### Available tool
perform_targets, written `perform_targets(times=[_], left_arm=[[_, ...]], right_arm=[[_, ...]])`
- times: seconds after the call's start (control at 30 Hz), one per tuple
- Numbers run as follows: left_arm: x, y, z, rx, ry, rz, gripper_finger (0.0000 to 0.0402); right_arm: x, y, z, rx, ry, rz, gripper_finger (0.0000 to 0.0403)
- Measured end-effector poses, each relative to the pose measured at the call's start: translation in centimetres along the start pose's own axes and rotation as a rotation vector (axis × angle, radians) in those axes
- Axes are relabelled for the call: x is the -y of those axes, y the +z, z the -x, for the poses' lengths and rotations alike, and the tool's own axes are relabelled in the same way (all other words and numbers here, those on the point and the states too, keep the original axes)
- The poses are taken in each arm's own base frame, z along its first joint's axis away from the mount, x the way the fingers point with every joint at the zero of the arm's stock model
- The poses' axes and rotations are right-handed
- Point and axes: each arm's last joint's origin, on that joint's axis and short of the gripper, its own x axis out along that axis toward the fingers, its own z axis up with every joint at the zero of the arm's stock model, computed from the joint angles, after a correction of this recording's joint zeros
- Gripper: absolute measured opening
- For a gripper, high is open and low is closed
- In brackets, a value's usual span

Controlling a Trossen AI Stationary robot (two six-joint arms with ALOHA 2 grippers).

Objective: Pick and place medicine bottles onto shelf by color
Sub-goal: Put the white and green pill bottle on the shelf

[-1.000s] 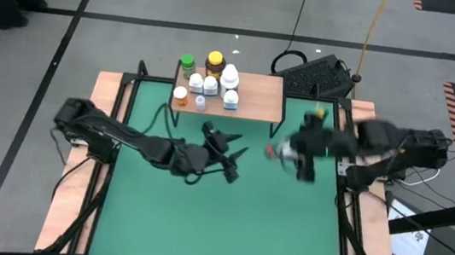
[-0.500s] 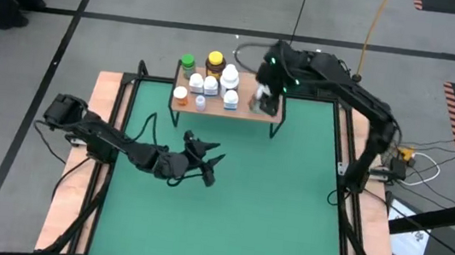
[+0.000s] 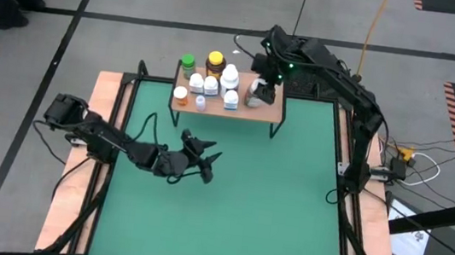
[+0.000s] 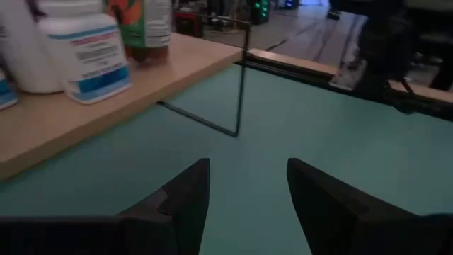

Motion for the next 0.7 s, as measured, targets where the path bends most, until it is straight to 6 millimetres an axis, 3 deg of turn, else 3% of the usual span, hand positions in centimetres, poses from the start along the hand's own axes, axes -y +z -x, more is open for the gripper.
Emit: perform_targets(times=[0.27,0.53,0.7], left_arm=[[-0.6,0.1,-0.5,-0.001,0.027,0.010,0.0191],[-0.4,0.0,-0.3,-0.003,0.023,0.024,0.0191],[-0.3,0.0,0.1,0.007,0.064,0.000,0.0191]], right_arm=[[-0.3,0.1,-0.4,-0.008,-0.009,0.005,0.0239],[-0.5,0.2,-0.6,0.000,-0.013,0.012,0.0305],[-0.9,0.0,0.9,0.026,-0.024,-0.009,0.0316]])
